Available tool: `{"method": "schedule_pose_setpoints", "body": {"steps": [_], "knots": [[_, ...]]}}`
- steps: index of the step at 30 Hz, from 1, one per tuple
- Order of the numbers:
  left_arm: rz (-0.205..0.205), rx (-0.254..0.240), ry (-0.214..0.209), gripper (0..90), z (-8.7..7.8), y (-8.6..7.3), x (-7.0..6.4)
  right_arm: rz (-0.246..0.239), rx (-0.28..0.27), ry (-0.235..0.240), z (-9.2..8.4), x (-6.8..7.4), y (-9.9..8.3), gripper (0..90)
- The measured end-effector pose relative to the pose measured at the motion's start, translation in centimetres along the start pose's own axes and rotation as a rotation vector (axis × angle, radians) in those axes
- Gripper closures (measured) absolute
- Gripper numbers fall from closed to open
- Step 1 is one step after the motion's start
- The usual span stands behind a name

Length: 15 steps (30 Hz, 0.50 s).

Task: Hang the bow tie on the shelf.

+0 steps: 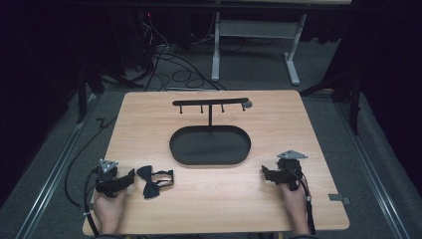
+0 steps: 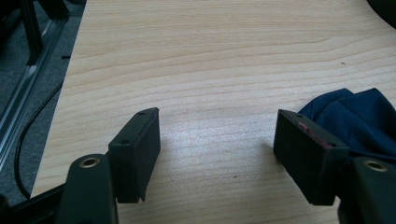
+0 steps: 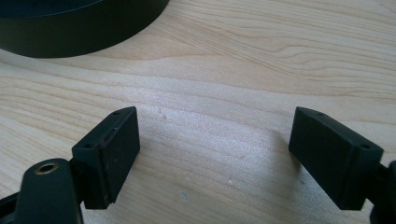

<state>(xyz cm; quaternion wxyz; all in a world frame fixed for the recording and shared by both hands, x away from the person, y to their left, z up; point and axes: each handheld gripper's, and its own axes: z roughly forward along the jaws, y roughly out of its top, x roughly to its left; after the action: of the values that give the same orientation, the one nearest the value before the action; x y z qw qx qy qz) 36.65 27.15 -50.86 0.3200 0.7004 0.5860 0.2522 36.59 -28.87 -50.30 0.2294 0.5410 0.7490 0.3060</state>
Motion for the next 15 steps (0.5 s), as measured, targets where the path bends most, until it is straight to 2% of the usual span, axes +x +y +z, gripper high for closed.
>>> {"method": "schedule_pose_setpoints", "body": {"steps": [15], "knots": [[-0.002,-0.002,-0.010,30.6,0.03,0.01,0.05,0.000,0.000,0.000,0.00,0.00,0.01,17.5]]}}
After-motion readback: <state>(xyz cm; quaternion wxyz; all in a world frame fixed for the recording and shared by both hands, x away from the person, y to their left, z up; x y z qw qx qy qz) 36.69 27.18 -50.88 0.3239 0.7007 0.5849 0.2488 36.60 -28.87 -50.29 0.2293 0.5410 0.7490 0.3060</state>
